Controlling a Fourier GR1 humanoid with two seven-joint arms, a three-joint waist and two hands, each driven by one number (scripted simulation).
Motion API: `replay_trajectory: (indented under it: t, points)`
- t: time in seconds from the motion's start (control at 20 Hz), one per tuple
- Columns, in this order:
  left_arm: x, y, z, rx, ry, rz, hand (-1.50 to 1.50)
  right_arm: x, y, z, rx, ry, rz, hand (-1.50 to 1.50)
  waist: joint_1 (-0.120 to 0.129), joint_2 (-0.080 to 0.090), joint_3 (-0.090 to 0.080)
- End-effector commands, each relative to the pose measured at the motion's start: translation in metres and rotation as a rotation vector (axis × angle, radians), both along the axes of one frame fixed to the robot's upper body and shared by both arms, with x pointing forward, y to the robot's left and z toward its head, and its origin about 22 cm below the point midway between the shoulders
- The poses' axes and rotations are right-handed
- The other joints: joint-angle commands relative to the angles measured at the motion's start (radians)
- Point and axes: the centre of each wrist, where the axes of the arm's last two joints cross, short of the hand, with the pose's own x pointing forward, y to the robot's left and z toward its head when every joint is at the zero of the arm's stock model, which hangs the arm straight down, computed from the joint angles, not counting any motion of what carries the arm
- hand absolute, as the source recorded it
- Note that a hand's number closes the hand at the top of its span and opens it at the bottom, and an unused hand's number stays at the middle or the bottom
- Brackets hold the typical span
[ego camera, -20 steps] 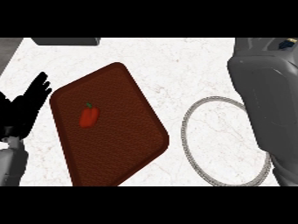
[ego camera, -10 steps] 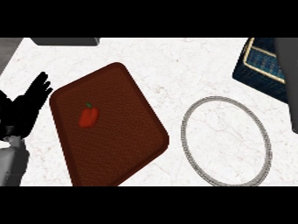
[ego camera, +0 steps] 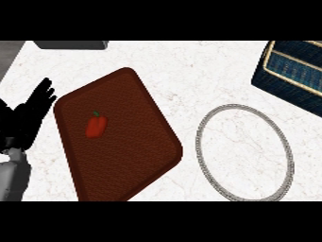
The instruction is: Pick the croissant from the placemat and place it in the basket
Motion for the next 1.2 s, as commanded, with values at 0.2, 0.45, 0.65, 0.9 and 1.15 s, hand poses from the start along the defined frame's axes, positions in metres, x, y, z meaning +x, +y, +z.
replay_trajectory:
  t: [0.2,0.45,0.65,0.9,1.15]
  points:
    - [0.005,0.005,0.006,-0.008,-0.007,-0.016,0.00,0.016,-0.054,-0.037,0.035,-0.022,-0.019,1.50,0.011,0.005,0.000]
    - [0.002,0.000,-0.001,0.004,-0.022,-0.011,0.00,0.023,-0.063,-0.038,0.121,-0.012,-0.181,-1.50,0.011,0.004,0.000]
    - [0.002,0.005,-0.002,0.003,0.000,-0.027,0.00,0.019,-0.067,-0.061,0.084,-0.052,-0.113,-1.50,0.004,0.001,0.000]
    - [0.000,-0.018,-0.011,-0.003,-0.002,-0.010,0.00,0.020,-0.089,-0.037,0.139,-0.166,-0.082,-1.50,0.008,0.003,0.000]
    - [0.003,-0.007,0.002,0.008,-0.010,-0.018,0.00,0.008,-0.105,-0.035,0.321,-0.333,-0.224,-1.50,-0.005,-0.003,0.000]
